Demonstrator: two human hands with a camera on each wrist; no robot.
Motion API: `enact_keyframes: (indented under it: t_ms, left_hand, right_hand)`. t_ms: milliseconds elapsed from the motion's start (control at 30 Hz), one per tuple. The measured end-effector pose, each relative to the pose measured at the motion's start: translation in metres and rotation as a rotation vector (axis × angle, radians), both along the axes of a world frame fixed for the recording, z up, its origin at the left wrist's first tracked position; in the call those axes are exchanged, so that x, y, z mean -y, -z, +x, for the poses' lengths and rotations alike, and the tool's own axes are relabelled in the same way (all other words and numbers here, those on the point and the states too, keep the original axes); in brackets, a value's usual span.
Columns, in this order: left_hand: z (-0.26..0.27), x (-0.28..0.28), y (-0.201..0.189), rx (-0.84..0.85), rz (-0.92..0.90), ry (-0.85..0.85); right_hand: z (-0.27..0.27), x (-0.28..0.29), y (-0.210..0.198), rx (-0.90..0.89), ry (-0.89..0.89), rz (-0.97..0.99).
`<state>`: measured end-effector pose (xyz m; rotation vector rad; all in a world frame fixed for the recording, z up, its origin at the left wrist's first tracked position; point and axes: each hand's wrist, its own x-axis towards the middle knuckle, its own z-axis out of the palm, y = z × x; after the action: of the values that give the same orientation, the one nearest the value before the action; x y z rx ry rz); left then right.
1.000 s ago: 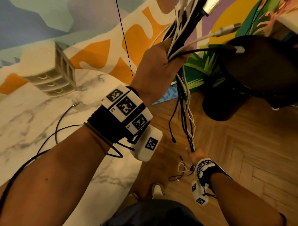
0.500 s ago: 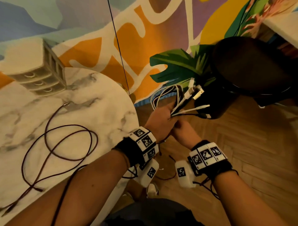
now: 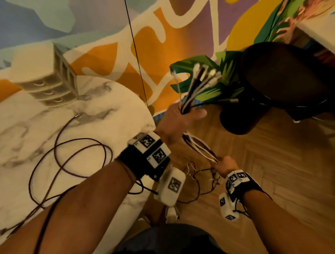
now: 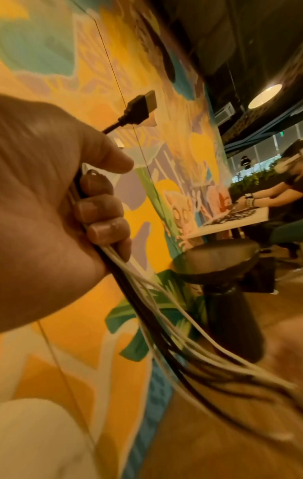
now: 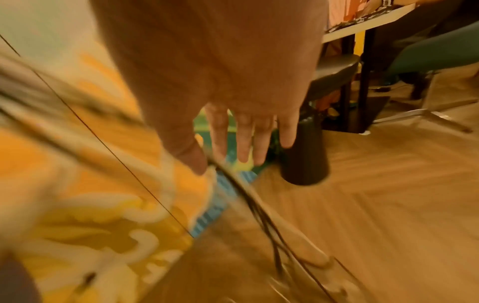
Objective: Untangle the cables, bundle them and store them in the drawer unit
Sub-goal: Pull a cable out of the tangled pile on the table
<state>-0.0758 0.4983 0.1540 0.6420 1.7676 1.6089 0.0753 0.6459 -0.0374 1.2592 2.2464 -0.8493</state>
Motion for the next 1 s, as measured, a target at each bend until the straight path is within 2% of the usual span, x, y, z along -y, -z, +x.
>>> enact_keyframes:
  t_ms: [33,133,167,233,300,333,400,500,567,633,700,733,767,800,833,867,933,967,1000]
  left_hand:
    - [0.008,-0.004,0.008,0.041,-0.012,0.038]
    - [0.032,-0.011,0.036,0.063,-0.11,0.174]
    - [0.039,-0.012,0.042,0.08,-0.113,0.213]
    - [0.047,-0.012,0.05,0.123,-0.093,0.256]
    - [0.048,-0.01,0.054,0.075,-0.11,0.271]
    - [0.049,-0.01,0.056,0.027,-0.133,0.303]
    - [0.054,-0.008,0.058,-0.051,-0.219,0.365]
    - [0.059,-0.003,0.064,-0.175,-0.296,0.416]
    - [0.059,0.002,0.064,-0.314,-0.406,0.473]
    - [0.066,0.0,0.076,-0.436,-0.524,0.427]
    - [0.07,0.02,0.085,-0.688,-0.673,0.331]
    - [0.071,0.026,0.087,-0.803,-0.679,0.271]
    - [0.066,0.023,0.09,-0.836,-0.611,0.285]
    - [0.057,0.028,0.085,-0.692,-0.514,0.378]
    - [0.05,0.035,0.076,-0.67,-0.498,0.446]
    - [0.045,0.043,0.061,-0.741,-0.55,0.433]
    - [0.033,0.047,0.04,-0.902,-0.582,0.173]
    - [0.028,0.046,0.025,-0.982,-0.49,0.024]
    - [0.026,0.04,0.011,-1.009,-0.35,-0.052]
  right_hand:
    - [-0.004,0.003,-0.011,-0.067,-0.036,-0.029]
    - [-0.016,0.018,-0.065,-0.538,0.024,-0.245]
    - [-0.018,0.023,-0.084,-0.675,0.086,-0.382]
    - [-0.016,0.027,-0.108,-0.888,0.18,-0.786]
    - [-0.011,0.026,-0.119,-0.989,0.181,-1.056]
    - [-0.009,0.028,-0.126,-0.986,0.137,-1.087]
    - [-0.011,0.032,-0.13,-0.97,0.09,-1.059]
    - [-0.021,0.043,-0.131,-0.911,0.132,-0.955]
    - [-0.028,0.05,-0.132,-0.863,0.157,-0.933]
    - [-0.032,0.059,-0.133,-0.841,0.176,-0.936]
    - [-0.034,0.066,-0.131,-0.841,0.162,-0.917]
    - [-0.035,0.07,-0.13,-0.845,0.163,-0.877]
    - [-0.036,0.073,-0.129,-0.86,0.177,-0.852]
    - [-0.036,0.074,-0.127,-0.873,0.205,-0.824]
    - [-0.037,0.075,-0.126,-0.884,0.251,-0.812]
    - [-0.039,0.076,-0.125,-0.888,0.296,-0.779]
    - [-0.041,0.078,-0.124,-0.885,0.326,-0.669]
    - [-0.042,0.081,-0.124,-0.892,0.309,-0.632]
    - [-0.044,0.085,-0.124,-0.903,0.253,-0.62]
